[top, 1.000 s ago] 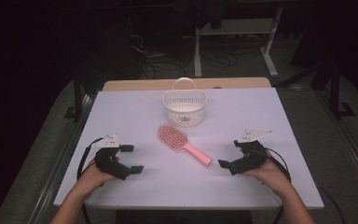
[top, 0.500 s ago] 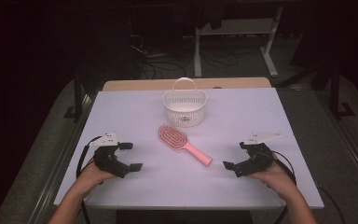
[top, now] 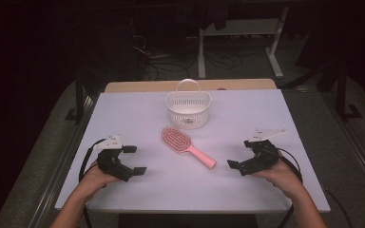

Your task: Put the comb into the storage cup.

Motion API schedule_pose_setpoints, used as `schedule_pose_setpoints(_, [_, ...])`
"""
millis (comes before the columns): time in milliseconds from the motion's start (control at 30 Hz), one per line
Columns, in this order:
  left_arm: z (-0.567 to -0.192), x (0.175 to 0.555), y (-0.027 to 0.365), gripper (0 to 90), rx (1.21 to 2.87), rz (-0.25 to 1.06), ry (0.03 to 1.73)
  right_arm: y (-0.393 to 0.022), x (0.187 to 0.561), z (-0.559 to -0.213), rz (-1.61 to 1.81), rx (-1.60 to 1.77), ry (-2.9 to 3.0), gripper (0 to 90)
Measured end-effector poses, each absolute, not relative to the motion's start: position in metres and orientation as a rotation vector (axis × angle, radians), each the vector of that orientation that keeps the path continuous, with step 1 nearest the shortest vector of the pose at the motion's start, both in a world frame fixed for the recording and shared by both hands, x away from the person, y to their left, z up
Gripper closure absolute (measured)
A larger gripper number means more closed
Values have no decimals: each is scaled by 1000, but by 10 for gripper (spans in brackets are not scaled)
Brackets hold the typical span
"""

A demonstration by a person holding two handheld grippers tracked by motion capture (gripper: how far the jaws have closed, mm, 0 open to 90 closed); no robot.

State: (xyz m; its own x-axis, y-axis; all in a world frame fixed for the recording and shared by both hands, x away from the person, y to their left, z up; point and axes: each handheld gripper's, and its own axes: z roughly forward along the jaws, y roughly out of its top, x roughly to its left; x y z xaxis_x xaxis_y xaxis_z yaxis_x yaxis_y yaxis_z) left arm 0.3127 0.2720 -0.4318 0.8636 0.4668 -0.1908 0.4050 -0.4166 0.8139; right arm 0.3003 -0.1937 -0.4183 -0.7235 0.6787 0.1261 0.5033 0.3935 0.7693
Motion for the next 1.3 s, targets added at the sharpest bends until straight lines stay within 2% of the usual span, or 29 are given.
schedule_pose_setpoints(1300, [-434, 312, 269, 0, 2068, 81, 617, -157, 333, -387, 1236, 981, 2503, 0])
